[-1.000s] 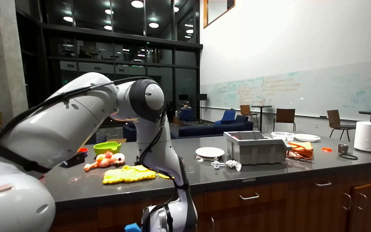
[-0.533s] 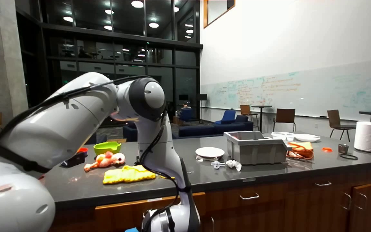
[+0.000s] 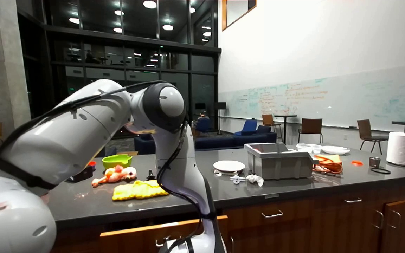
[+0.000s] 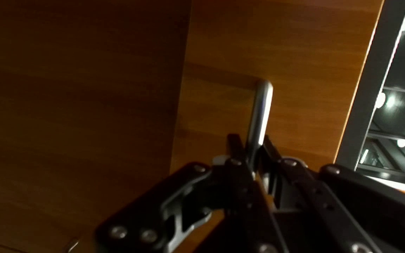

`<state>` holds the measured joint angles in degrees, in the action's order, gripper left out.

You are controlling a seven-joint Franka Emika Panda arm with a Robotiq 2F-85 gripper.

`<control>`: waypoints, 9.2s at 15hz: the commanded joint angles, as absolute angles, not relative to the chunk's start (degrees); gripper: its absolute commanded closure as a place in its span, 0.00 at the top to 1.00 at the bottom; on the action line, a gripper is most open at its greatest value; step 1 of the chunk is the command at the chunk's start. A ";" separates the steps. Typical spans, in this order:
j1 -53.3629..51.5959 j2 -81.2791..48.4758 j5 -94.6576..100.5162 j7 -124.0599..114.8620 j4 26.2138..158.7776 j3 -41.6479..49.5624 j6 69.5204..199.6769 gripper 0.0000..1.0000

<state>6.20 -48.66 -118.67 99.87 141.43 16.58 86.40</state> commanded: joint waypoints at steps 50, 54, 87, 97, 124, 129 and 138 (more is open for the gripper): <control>7.71 -41.44 -114.35 105.92 151.00 29.27 88.22 1.00; 5.43 -33.37 -114.37 106.08 154.90 31.58 97.59 1.00; -12.27 -6.20 -138.86 146.75 145.73 31.86 145.26 1.00; -4.56 0.85 -117.32 142.96 141.68 15.57 166.04 1.00; -11.95 -2.35 -93.70 126.87 137.31 8.15 162.95 1.00; -11.96 -3.26 -83.21 108.49 137.61 8.25 156.28 1.00; -11.84 -6.10 -70.59 83.13 129.24 8.48 149.10 1.00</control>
